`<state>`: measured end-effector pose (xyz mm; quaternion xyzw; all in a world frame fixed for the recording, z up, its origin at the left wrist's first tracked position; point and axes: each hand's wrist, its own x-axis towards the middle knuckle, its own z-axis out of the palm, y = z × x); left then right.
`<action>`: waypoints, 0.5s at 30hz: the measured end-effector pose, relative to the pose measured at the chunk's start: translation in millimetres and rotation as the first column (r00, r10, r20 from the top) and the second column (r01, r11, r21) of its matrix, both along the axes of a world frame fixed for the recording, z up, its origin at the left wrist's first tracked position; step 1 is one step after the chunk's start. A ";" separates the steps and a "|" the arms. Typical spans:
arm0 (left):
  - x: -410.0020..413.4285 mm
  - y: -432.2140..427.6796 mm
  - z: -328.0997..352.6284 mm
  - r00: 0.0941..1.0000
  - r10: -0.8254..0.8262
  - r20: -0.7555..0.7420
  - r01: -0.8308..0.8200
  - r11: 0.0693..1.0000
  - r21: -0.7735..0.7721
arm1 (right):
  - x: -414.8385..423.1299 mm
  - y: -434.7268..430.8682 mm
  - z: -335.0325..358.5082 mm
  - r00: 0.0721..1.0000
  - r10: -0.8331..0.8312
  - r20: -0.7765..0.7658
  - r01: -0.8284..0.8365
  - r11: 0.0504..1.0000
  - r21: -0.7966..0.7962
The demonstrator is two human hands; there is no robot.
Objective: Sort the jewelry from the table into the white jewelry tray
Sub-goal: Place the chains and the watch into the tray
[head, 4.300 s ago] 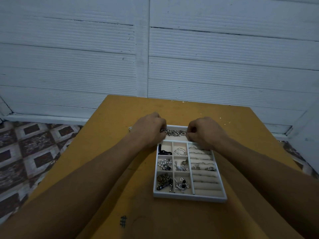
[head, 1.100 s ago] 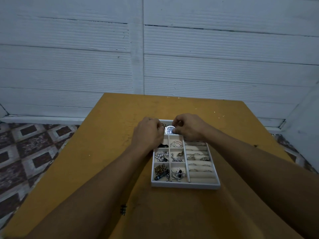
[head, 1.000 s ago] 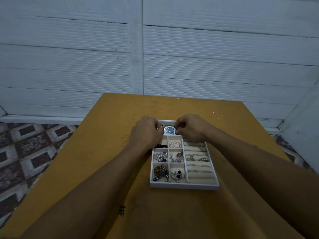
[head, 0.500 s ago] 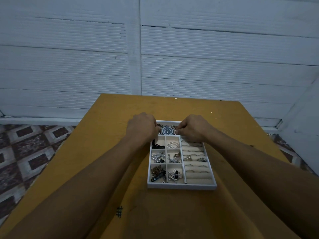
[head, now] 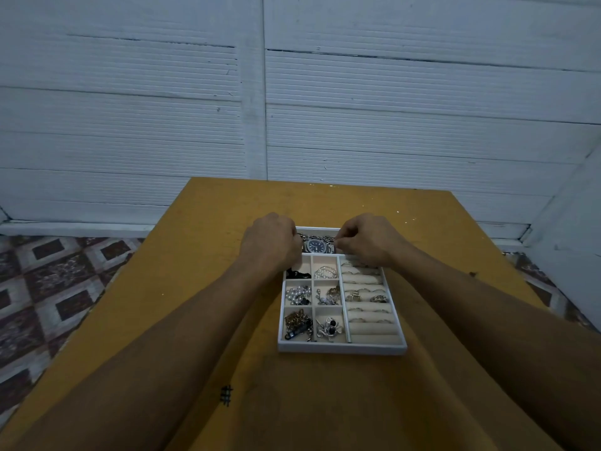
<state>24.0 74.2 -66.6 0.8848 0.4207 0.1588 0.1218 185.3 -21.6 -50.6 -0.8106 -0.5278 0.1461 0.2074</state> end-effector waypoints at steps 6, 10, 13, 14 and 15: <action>-11.6 -14.5 5.6 0.997 -0.016 0.073 0.017 1.000 -0.017 | -7.1 -28.0 7.4 0.996 -0.025 -0.086 0.035 0.993 0.114; -22.3 -36.2 4.5 0.990 -0.021 0.140 0.030 0.998 -0.063 | -21.6 -56.7 10.1 0.952 -0.033 -0.305 0.093 0.979 0.183; -31.5 -52.9 2.5 0.979 -0.017 0.202 0.037 0.995 -0.094 | -28.0 -74.8 6.6 0.947 -0.045 -0.317 0.122 0.966 0.227; -34.7 -57.7 0.8 0.974 -0.018 0.225 0.043 0.994 -0.104 | -29.4 -78.9 4.6 0.950 -0.062 -0.307 0.139 0.962 0.235; -38.1 -62.9 -0.1 0.968 -0.019 0.249 0.050 0.992 -0.119 | -29.6 -83.2 2.0 0.950 -0.089 -0.300 0.163 0.959 0.232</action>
